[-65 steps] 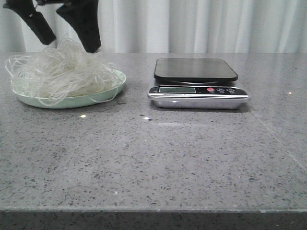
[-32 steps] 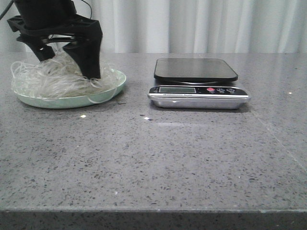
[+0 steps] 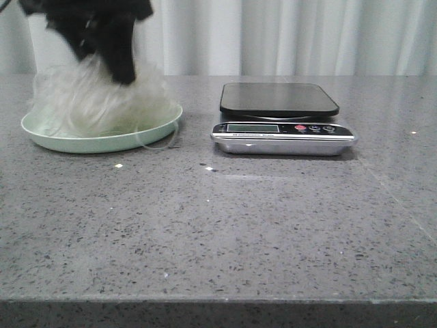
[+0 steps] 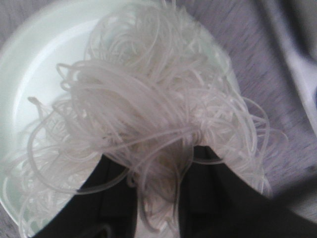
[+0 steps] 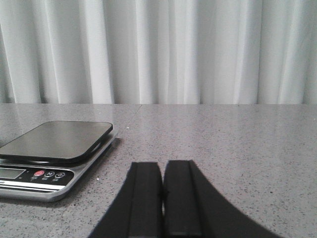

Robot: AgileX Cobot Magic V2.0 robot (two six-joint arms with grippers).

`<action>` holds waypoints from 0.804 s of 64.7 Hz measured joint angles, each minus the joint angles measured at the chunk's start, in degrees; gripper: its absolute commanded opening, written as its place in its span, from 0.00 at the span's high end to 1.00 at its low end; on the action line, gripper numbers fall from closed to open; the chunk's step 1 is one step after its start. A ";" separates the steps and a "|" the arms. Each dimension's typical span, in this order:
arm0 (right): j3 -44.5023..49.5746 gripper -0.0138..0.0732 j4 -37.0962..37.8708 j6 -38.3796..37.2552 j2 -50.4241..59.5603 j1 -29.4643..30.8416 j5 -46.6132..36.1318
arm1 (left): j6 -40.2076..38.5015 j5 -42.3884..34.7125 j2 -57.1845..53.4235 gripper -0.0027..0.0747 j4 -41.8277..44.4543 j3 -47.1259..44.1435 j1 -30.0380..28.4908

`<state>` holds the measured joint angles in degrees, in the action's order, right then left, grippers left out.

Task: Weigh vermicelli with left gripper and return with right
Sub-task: 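Close the left gripper on the vermicelli and lift it, then carry the vermicelli over the scale and release it onto the pan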

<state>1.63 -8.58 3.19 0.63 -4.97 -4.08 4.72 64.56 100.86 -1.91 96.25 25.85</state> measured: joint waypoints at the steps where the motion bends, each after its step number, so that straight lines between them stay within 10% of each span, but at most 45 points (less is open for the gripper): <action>1: 0.00 0.65 0.00 0.00 0.00 0.00 0.00 | 0.00 0.10 0.00 0.80 -0.02 1.45 0.26; 52: 0.00 0.65 0.00 0.00 0.00 0.00 0.00 | 0.00 -4.47 17.76 0.75 -6.10 24.15 11.30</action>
<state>1.63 -8.58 3.19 0.63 -4.97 -4.08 4.72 60.09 118.62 -8.01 120.40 37.15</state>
